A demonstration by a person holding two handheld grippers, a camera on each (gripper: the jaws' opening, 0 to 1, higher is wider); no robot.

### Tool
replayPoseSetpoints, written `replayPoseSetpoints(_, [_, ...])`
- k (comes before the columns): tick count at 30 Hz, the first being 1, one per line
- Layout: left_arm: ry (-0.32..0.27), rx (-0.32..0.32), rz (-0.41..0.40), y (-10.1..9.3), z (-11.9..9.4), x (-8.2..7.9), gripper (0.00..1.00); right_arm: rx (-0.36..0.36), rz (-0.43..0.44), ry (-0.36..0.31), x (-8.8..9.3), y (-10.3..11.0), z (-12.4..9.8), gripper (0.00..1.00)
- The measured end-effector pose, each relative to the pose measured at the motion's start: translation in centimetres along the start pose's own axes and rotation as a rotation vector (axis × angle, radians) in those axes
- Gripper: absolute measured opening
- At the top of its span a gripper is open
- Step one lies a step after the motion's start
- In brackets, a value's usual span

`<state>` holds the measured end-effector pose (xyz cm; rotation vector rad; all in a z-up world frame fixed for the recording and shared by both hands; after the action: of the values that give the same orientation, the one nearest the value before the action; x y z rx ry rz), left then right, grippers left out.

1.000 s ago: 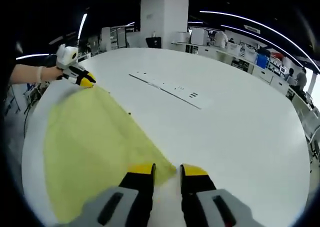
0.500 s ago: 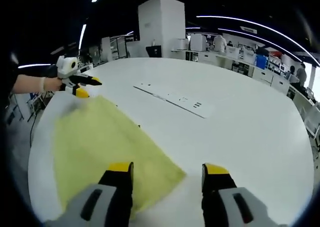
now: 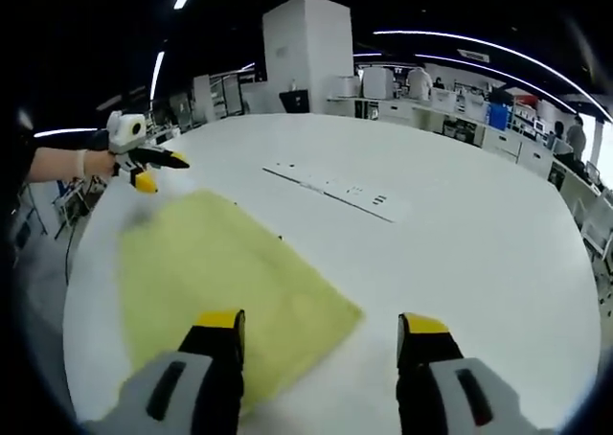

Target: Fold the garment on the visible template until the final outline fits inside the template.

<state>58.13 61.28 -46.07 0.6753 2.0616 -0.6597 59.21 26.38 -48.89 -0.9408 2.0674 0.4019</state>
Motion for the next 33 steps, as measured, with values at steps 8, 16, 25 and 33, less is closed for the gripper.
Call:
replayPoseSetpoints(8, [0.015, -0.001, -0.014, -0.9, -1.5, 1.1, 0.56, 0.001, 0.011, -0.002, 0.6, 1.1, -1.5, 0.63])
replayPoseSetpoints(16, [0.039, 0.009, -0.038, -2.1, -2.8, 3.0, 0.54, -0.009, 0.009, -0.010, 1.2, 2.4, -2.9, 0.60])
replayPoseSetpoints(25, [0.045, 0.011, -0.064, -3.8, -4.6, 4.9, 0.51, -0.033, 0.014, -0.006, 2.2, 4.4, -4.1, 0.59])
replayPoseSetpoints(33, [0.045, 0.014, -0.078, -4.8, -6.4, 6.1, 0.49, -0.043, 0.024, -0.007, 3.5, 6.5, -5.8, 0.56])
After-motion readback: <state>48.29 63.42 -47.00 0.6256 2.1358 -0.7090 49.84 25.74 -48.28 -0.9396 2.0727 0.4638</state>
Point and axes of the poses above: the point that each gripper's makers call its tool centre point, and the gripper's own axes: z roughly forward along the fingers, y roughly to its left, x roughly out of its underside, the point moved 2 cm from there along -z, roughly backward along the fingers, and after that the axes turned 9 degrees about -z, right-handed, at the moved point
